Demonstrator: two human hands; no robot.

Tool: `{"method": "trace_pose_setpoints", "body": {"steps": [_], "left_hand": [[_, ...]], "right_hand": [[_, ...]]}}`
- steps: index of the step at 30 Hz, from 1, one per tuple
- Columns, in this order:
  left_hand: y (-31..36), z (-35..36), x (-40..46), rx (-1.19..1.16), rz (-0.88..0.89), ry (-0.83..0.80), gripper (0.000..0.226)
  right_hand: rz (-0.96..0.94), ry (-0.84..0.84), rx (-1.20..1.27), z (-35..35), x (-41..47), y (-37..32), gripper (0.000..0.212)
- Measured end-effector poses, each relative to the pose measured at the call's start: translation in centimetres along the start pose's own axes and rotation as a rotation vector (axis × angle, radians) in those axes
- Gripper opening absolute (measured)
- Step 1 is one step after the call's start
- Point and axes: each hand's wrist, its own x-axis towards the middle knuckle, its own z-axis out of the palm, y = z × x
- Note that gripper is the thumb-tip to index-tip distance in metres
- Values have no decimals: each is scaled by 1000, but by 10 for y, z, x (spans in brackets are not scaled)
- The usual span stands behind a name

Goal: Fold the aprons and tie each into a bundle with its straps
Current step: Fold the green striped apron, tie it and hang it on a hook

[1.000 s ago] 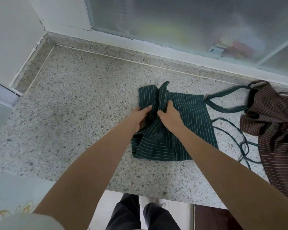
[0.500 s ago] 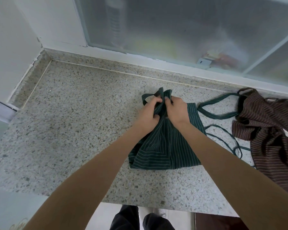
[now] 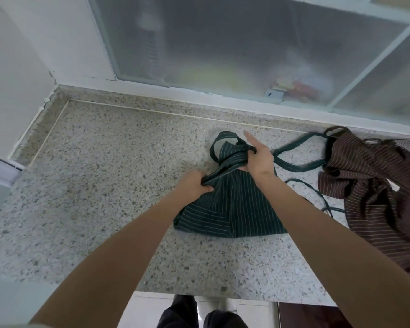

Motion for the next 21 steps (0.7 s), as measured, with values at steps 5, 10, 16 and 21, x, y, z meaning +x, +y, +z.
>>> {"method": "trace_pose_setpoints", "body": {"steps": [5, 10, 16, 21], "left_hand": [[24, -30, 4, 6, 15, 107, 26], [63, -74, 5, 169, 94, 252, 27], [105, -115, 0, 494, 46, 316, 32], [142, -132, -14, 716, 198, 565, 24]], "right_hand": [[-16, -47, -17, -21, -4, -14, 35], [-164, -275, -353, -59, -6, -50, 46], [-364, 108, -348, -83, -6, -84, 13], [-403, 368, -575, -98, -1, -92, 27]]}}
